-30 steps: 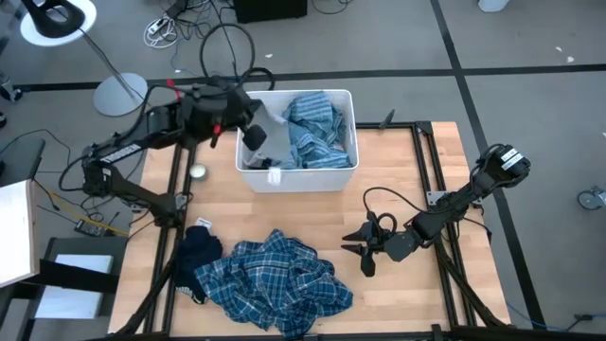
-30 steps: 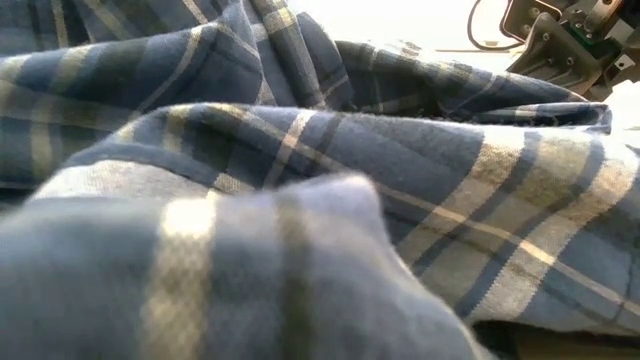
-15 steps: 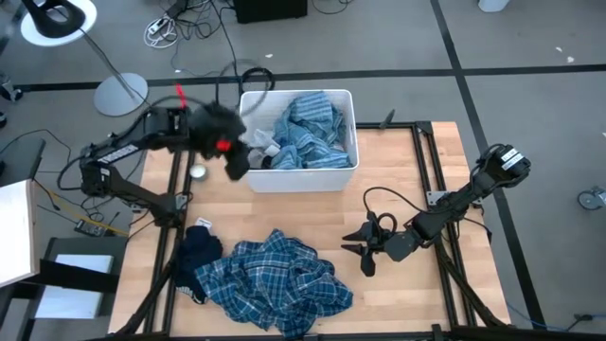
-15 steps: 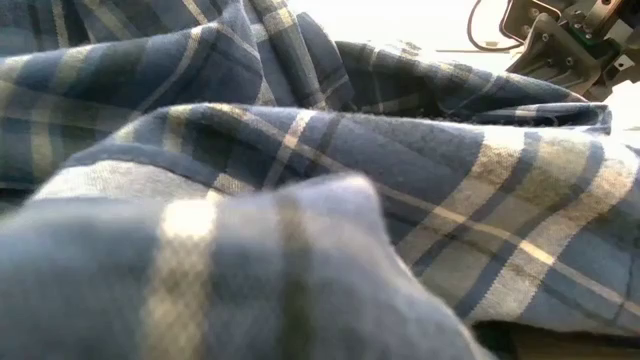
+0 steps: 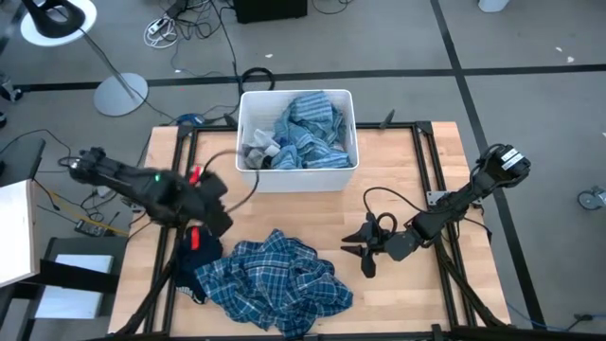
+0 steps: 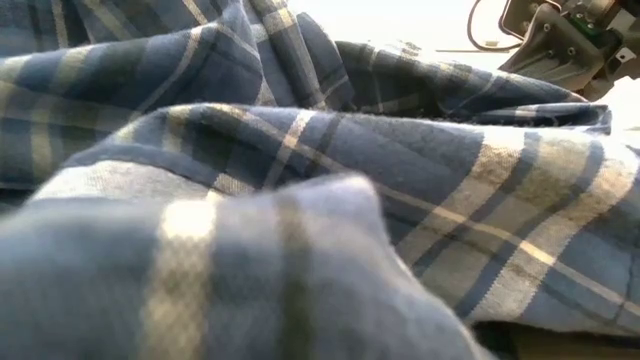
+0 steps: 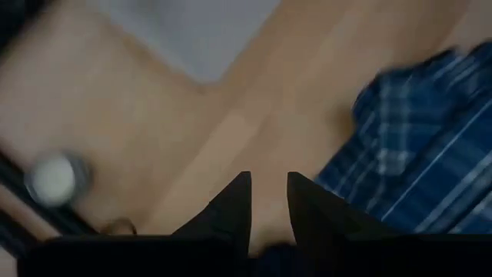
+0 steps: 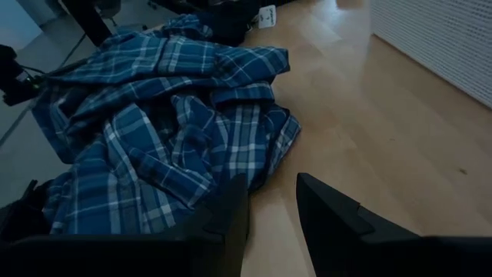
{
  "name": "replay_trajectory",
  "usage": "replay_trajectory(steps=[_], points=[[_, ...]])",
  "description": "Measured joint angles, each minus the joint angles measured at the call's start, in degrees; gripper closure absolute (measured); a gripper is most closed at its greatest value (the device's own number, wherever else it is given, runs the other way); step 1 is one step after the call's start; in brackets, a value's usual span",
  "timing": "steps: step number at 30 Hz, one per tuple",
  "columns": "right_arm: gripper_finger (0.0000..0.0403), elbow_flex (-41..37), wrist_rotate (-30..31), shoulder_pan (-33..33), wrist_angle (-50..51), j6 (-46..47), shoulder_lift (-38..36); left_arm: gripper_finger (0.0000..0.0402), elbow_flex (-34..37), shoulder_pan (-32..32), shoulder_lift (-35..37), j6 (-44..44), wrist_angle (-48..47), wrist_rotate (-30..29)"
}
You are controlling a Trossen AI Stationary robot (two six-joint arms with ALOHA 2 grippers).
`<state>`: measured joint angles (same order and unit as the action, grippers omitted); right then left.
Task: Sort clothes
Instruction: Put the black underwear into the white laundry bin
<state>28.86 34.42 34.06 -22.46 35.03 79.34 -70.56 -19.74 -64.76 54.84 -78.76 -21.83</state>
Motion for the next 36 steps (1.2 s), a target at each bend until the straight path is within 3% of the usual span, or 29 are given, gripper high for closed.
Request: replay_trajectory(steps=[6, 18, 29, 32, 36], points=[[0.0288, 0.0, 0.0, 0.0, -0.7, -0.1, 0.0, 0.0311, 12.2, -10.8, 2.0, 16.4, 3.7, 0.4], [0.0288, 0.0, 0.0, 0.0, -1.1, -0.1, 0.0, 0.0312, 30.0, -22.8, 1.8, 33.9, 16.8, 5.0], [0.0288, 0.0, 0.0, 0.0, -1.3, -0.1, 0.0, 0.0327, 40.3, -24.3, 1.9, 38.8, 26.4, 16.3], [0.0288, 0.0, 0.0, 0.0, -1.3, -0.1, 0.0, 0.0381, 40.5, -24.3, 1.8, 38.0, 29.8, 16.4], [0.0288, 0.0, 0.0, 0.0, -1.3, -0.1, 0.0, 0.0397, 35.9, -24.3, 1.8, 34.2, 29.6, 12.6]])
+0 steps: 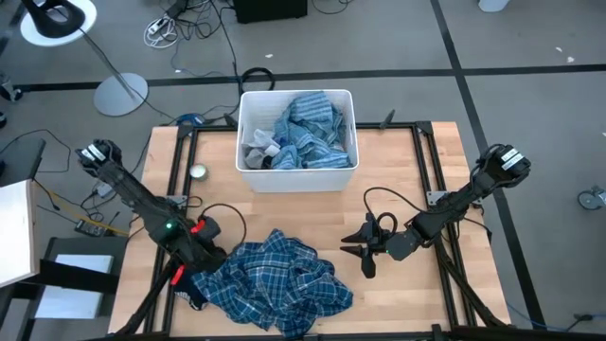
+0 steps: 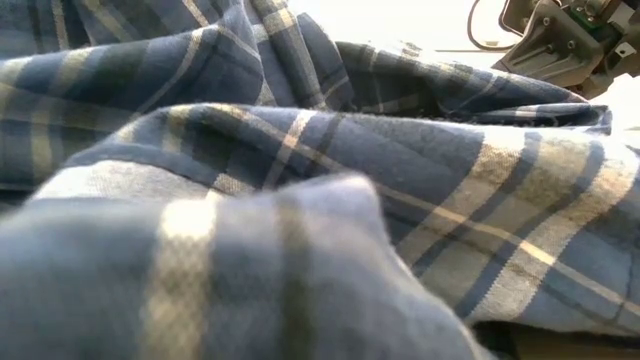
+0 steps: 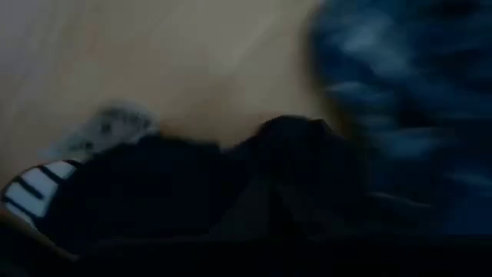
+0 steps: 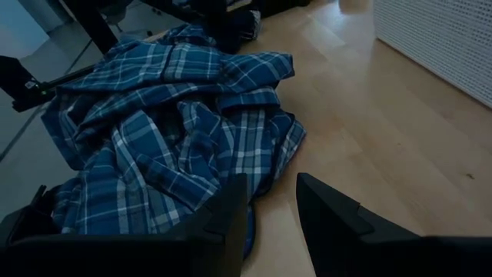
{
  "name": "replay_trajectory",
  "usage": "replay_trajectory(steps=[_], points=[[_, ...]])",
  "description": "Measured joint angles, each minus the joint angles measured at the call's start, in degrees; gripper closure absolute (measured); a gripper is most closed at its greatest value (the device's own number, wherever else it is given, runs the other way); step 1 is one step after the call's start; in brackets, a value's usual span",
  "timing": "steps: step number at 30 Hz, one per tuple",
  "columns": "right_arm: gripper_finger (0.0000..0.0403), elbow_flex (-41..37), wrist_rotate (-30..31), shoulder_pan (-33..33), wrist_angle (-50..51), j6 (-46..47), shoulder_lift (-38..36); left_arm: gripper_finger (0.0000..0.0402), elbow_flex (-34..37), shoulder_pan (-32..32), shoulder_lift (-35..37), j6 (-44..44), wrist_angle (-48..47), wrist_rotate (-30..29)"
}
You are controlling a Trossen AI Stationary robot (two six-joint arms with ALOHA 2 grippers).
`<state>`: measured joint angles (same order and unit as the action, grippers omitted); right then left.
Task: Sort clothes
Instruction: Put the black underwear into the white laundry bin
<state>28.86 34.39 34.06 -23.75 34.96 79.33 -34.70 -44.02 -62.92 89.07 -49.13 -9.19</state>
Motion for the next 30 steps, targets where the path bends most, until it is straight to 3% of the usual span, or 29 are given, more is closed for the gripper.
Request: replay_trajectory(steps=[10, 15, 21, 25, 30], points=[[0.0288, 0.0, 0.0, -0.1, -2.0, -0.2, 0.2, 0.0400, -24.4, 0.6, 0.0, -14.0, -14.1, -18.6], [0.0288, 0.0, 0.0, -0.3, -4.1, -1.8, 0.2, 0.0401, -36.6, 5.2, 0.0, -28.3, -16.7, -26.9], [0.0288, 0.0, 0.0, -1.3, -4.2, -2.2, 0.3, 0.0401, -51.4, 20.2, -0.2, -53.5, -13.4, -31.0], [0.0288, 0.0, 0.0, -2.5, -4.2, -2.2, 0.3, 0.0401, -59.1, 31.8, -0.2, -69.9, -3.7, -30.2], [0.0288, 0.0, 0.0, -3.7, -4.1, -3.2, 0.3, 0.0401, -64.0, 44.5, -1.3, -84.2, 9.0, -28.6]])
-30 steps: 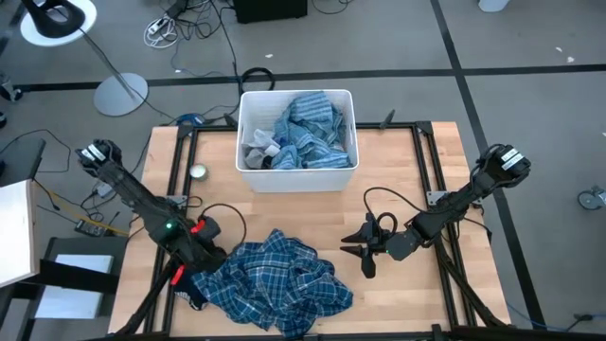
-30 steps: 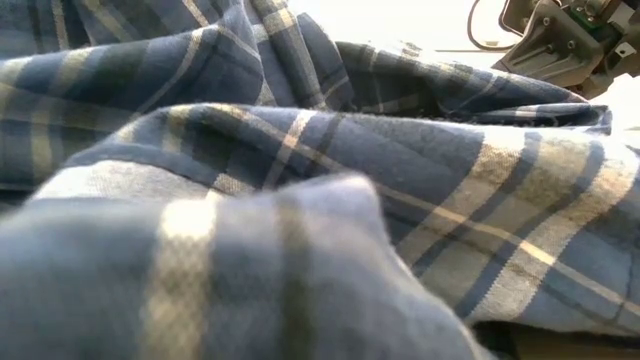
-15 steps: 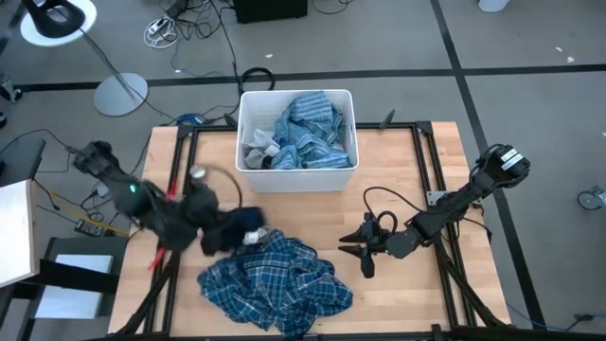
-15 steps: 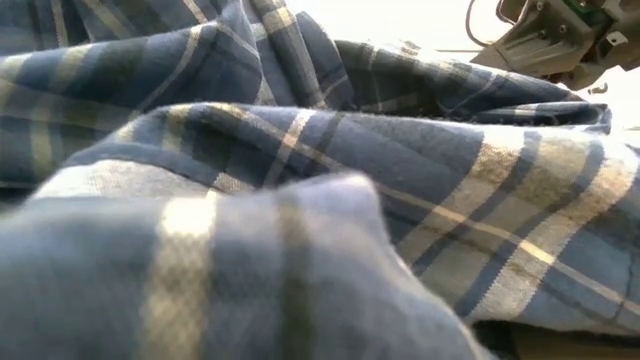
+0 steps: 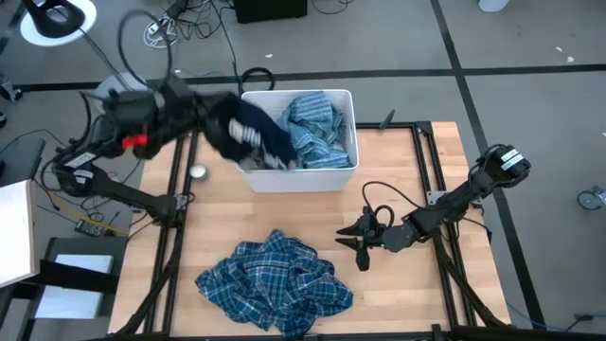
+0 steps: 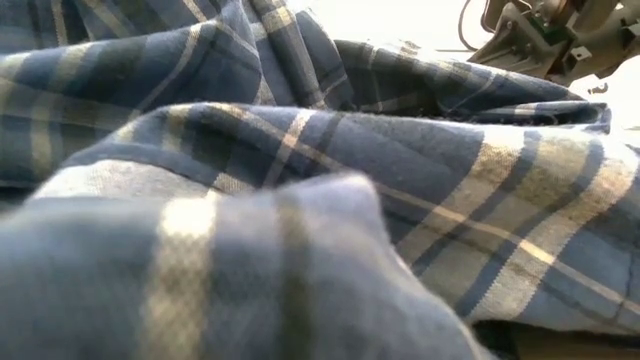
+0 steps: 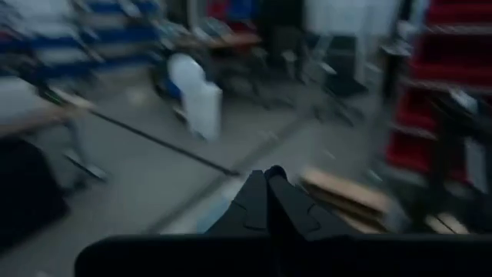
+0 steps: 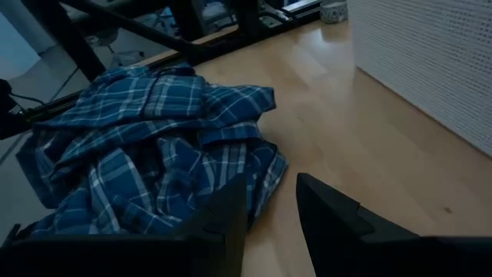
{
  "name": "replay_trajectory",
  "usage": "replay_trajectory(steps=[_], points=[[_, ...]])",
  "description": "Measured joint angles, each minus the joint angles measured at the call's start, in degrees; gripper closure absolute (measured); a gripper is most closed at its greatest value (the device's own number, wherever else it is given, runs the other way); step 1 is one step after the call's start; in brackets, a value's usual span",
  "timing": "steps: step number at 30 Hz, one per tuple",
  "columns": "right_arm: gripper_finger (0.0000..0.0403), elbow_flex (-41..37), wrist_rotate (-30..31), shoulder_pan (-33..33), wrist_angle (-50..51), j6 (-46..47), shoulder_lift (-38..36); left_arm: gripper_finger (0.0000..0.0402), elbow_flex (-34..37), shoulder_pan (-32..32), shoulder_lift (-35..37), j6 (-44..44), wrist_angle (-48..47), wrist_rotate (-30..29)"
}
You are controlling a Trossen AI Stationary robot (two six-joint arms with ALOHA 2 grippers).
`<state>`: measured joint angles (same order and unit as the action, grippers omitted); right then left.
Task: Sort clothes
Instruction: Put the black underwear into the white laundry bin
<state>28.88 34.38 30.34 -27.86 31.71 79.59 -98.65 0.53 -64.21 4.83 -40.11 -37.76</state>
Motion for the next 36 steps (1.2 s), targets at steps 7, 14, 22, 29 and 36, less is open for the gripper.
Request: replay_trajectory(steps=[7, 14, 22, 29, 36], points=[[0.0288, 0.0, -1.5, -0.5, 0.1, -0.9, 0.0, 0.0401, -3.1, 12.6, -4.2, -4.6, 6.3, 12.1], [0.0288, 0.0, -1.5, -0.5, 0.1, -1.9, 0.0, 0.0401, -3.3, 19.5, -11.4, -4.3, 3.8, 22.7], [0.0288, 0.0, -1.6, -0.5, 0.3, -2.0, 0.0, 0.0401, -3.3, 24.0, -20.5, -4.2, -12.3, 24.0], [0.0288, 0.0, -1.6, -0.5, 1.1, -2.0, 0.0, 0.0401, -3.3, 24.3, -33.0, -0.4, -13.4, 27.4], [0.0288, 0.0, -3.0, -0.5, 1.0, -2.0, 0.0, 0.0401, -3.2, 24.9, -46.4, 0.2, -13.1, 34.5]])
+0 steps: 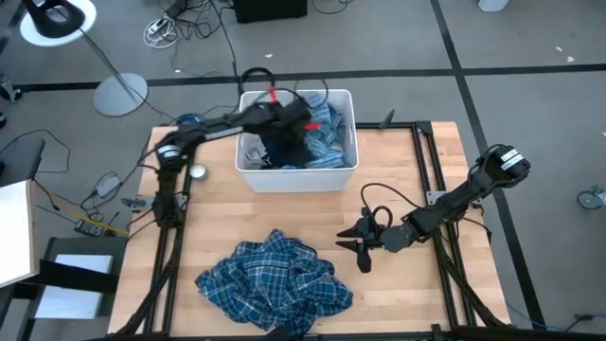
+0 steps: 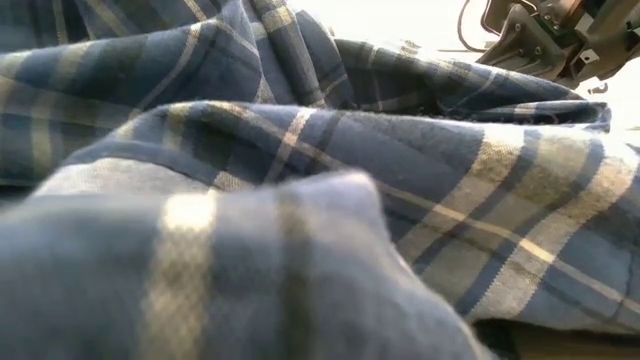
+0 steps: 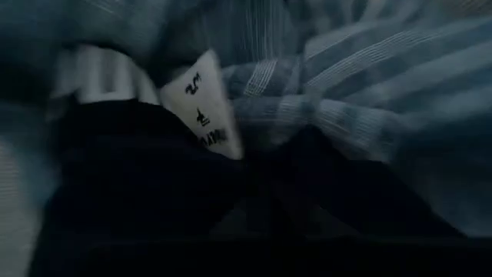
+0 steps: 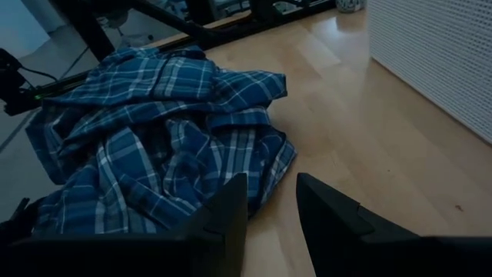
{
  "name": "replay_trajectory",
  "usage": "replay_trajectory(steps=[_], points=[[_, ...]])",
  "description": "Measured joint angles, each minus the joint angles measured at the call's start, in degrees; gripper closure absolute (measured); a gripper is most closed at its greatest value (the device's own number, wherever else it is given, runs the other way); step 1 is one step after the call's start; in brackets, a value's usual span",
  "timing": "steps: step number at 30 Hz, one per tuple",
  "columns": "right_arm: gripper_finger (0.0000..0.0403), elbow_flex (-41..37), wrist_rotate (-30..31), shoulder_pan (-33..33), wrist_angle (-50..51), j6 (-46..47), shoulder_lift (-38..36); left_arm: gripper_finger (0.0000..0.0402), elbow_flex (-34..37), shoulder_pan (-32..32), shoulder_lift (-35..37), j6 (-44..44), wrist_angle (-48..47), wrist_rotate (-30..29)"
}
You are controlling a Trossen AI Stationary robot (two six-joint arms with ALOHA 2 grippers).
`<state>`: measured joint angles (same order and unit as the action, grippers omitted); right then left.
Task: Sort clothes
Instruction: Put the black underwear into the white laundry bin
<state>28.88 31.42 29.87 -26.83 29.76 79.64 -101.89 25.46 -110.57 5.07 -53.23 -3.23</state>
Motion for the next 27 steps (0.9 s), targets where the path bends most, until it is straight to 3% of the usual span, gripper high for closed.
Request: replay_trajectory(steps=[7, 12, 17, 22, 27], points=[[0.0288, 0.0, -0.1, 0.0, 0.0, 0.0, 0.0, 0.0400, 0.0, 0.1, -8.9, -0.5, 2.9, 4.2], [0.0288, 0.0, -1.4, 0.0, 0.2, 0.0, 0.0, 0.0394, 0.0, 0.1, -9.6, -0.5, 5.9, 9.0], [0.0288, 0.0, -1.7, 0.0, 1.0, 0.2, 0.0, 0.0357, -0.9, 0.1, -7.6, -0.4, 3.6, 10.5], [0.0288, 0.0, -1.8, 0.0, 1.1, 0.2, 0.0, 0.0311, -8.2, 0.2, -7.2, -0.5, -5.0, 11.1], [0.0288, 0.0, -1.7, 0.0, 1.1, 0.2, 0.0, 0.0288, -21.8, 0.0, -7.2, -1.9, -18.0, 11.1]])
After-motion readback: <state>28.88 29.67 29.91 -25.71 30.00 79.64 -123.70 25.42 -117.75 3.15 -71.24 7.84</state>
